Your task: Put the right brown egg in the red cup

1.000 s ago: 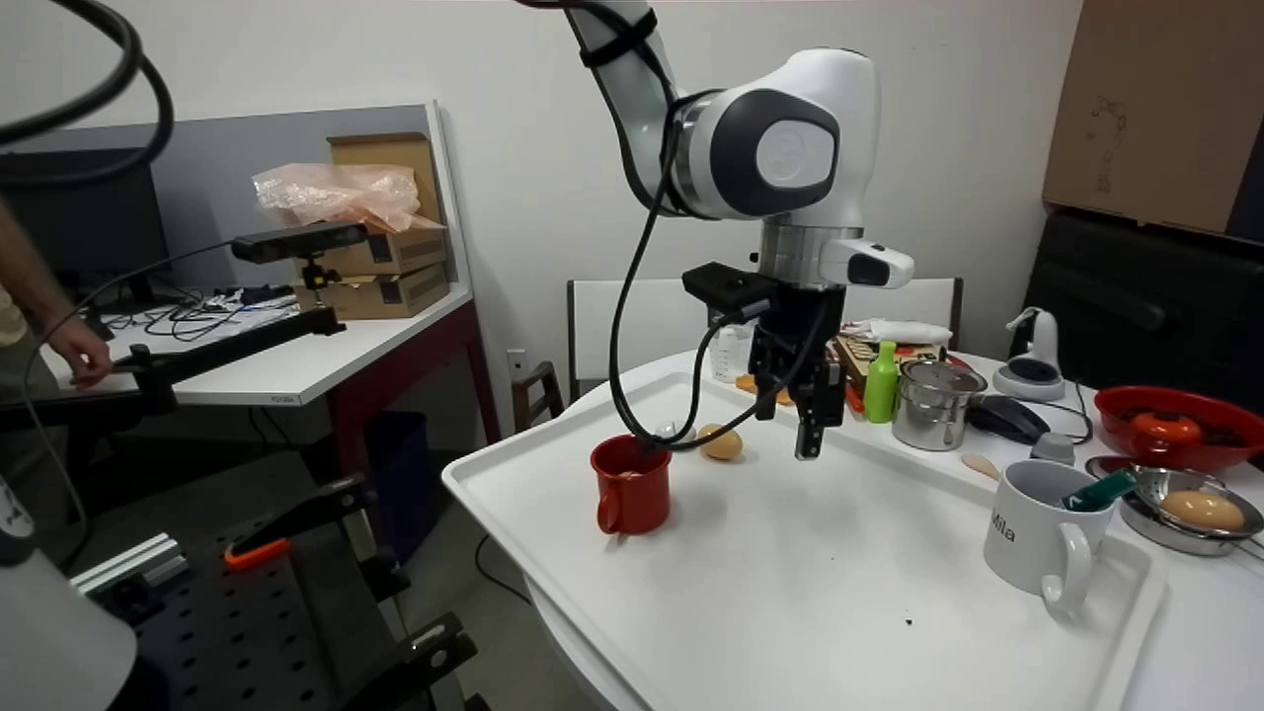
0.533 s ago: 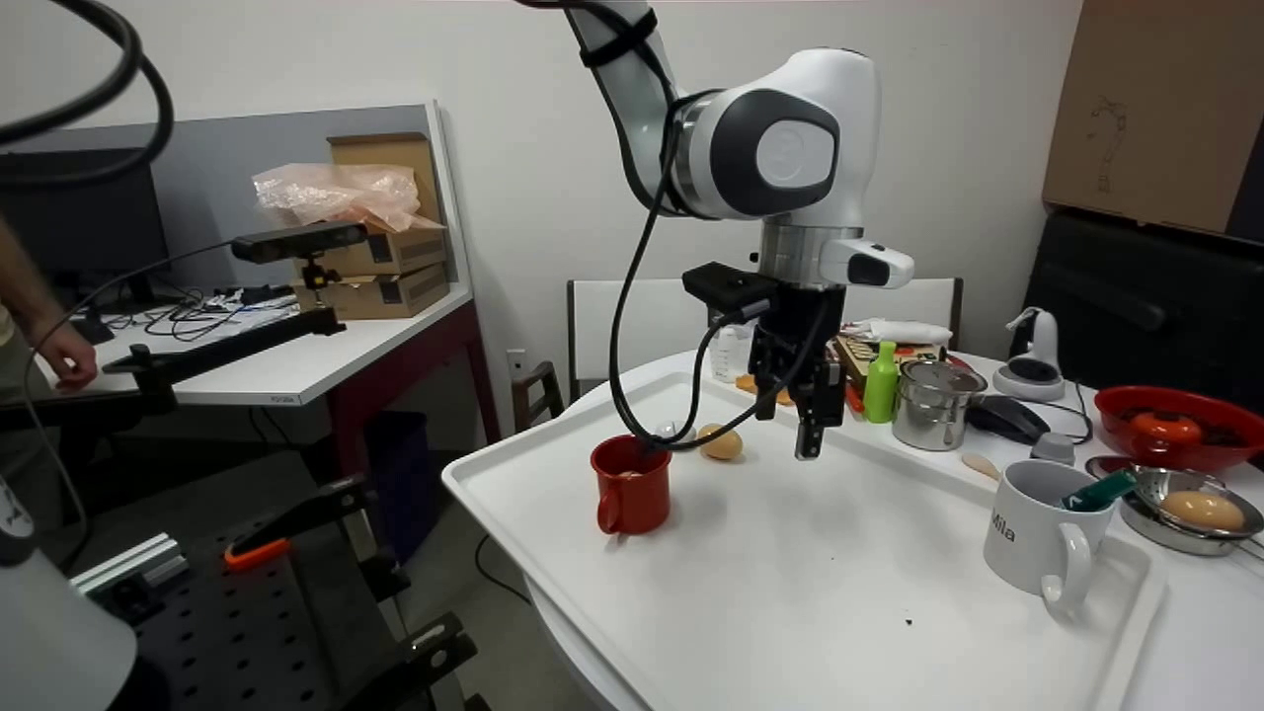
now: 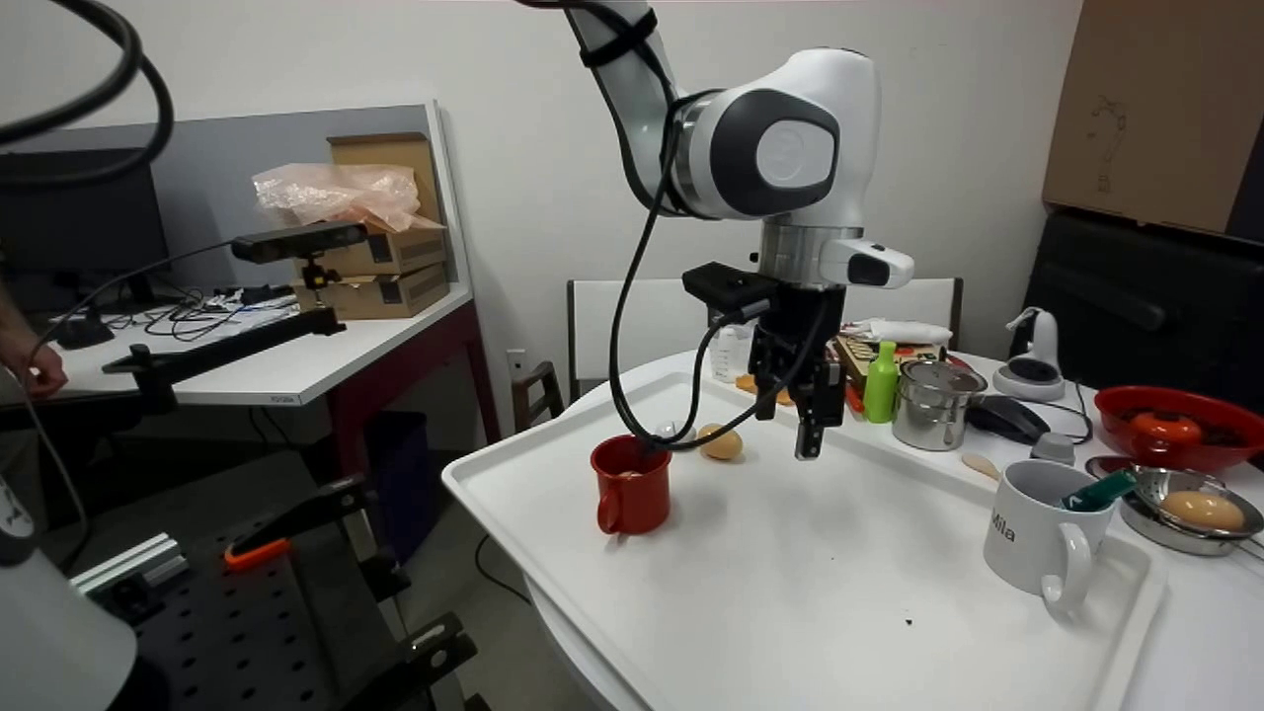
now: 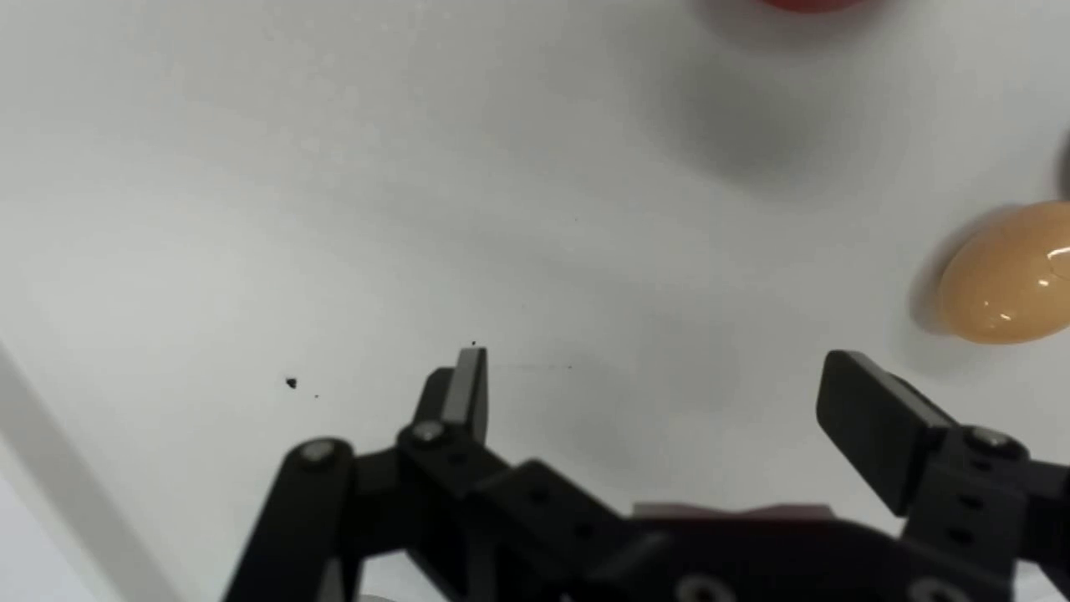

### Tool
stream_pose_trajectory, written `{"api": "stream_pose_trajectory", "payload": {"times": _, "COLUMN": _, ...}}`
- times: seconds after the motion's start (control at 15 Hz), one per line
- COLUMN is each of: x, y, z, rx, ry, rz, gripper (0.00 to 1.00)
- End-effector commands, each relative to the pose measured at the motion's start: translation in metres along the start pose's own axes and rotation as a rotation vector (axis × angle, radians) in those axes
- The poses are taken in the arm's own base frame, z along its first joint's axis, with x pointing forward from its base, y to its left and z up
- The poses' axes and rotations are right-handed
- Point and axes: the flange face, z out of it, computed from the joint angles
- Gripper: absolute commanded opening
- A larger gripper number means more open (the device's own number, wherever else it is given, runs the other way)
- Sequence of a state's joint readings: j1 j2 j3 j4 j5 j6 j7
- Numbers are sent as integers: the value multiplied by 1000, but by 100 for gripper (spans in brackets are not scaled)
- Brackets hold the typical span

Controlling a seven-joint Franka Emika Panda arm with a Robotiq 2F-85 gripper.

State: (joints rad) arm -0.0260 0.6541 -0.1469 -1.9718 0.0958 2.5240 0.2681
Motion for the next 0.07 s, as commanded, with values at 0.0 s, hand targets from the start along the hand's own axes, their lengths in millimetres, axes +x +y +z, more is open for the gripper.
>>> {"api": "stream_pose_trajectory", "payload": {"times": 0.0, "x": 1, "y": 0, "z": 0, "rx": 0, "ry": -1, "rz": 0, "gripper": 100}}
